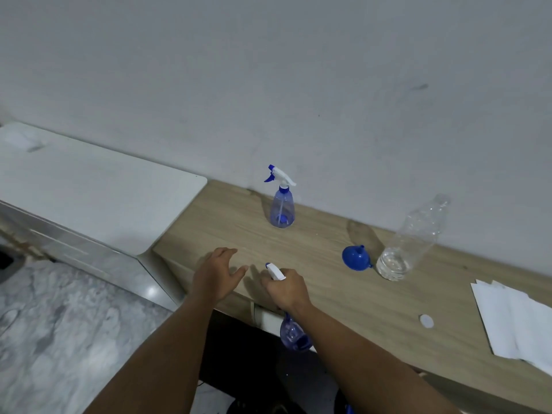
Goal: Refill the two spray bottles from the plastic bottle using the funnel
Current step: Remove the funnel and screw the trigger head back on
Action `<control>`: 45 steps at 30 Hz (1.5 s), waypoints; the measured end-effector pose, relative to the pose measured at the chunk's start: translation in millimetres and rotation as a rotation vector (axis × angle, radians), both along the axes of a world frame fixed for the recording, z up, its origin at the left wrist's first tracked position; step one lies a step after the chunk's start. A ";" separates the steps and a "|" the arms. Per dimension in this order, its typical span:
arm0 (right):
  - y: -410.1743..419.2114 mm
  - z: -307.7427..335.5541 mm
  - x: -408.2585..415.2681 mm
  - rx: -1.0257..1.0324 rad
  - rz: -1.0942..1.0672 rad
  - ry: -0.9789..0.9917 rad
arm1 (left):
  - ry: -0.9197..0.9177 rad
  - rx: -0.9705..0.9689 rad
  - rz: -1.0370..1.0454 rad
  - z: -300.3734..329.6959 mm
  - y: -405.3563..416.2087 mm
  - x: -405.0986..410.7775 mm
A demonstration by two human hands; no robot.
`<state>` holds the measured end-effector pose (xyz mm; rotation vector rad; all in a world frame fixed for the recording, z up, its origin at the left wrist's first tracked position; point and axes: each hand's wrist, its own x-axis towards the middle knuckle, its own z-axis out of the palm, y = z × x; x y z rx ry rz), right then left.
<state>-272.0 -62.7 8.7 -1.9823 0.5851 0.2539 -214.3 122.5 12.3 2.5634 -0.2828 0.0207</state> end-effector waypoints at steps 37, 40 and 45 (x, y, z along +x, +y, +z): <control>54.5 93.0 204.3 0.202 -0.105 -0.514 | 0.457 -0.435 -0.247 48.4 -4.5 152.2; 58.6 80.5 219.1 0.108 -0.183 -0.505 | 0.321 -0.354 -0.179 47.6 -3.0 178.4; 59.9 31.0 242.0 -0.069 -0.207 -0.403 | 0.091 -0.207 -0.109 17.7 4.2 209.9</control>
